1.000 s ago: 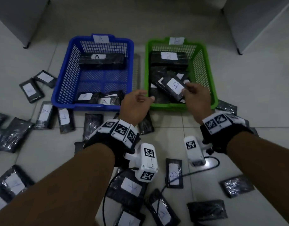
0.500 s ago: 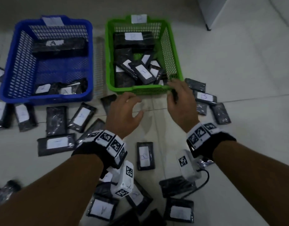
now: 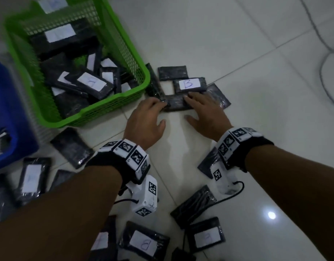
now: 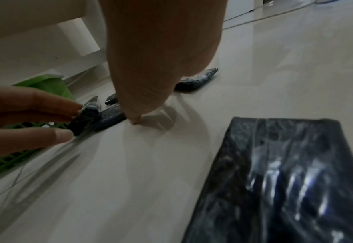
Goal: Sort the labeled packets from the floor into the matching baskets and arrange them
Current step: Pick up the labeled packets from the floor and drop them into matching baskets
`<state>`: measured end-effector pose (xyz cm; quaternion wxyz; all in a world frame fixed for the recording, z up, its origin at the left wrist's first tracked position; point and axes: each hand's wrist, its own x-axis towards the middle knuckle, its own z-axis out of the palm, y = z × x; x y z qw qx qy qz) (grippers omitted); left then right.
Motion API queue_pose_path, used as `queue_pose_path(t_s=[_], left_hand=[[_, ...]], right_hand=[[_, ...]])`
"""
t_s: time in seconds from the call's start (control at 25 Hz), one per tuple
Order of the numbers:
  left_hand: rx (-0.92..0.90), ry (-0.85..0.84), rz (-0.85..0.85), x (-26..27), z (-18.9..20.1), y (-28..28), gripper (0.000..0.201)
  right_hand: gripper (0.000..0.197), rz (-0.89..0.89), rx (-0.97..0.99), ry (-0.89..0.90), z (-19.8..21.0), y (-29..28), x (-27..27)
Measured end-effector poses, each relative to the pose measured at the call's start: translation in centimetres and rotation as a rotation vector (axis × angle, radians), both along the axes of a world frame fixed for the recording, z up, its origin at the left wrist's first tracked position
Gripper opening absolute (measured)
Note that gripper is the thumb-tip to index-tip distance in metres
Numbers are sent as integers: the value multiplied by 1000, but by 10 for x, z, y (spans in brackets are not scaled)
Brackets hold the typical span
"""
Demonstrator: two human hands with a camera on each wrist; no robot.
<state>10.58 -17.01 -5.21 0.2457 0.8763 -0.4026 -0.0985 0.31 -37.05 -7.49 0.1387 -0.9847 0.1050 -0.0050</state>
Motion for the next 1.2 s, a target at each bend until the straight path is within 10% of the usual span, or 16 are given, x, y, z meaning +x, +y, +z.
queue_pose_path(t_s=[0.4, 0.8, 1.0, 1.2], left_hand=[[210, 14, 48, 24, -11, -61, 49], [-98, 24, 263, -9, -12, -60, 15], [-316, 273, 520, -15, 1, -53, 45], [-433, 587, 621, -4, 17, -18, 11]], right_hand=[[39, -272, 117, -117, 9, 3, -78], [21, -942, 920, -477, 20, -4, -63], [25, -1073, 1299, -562, 39, -7, -33], [25, -1001, 1438, -498, 54, 2, 6]])
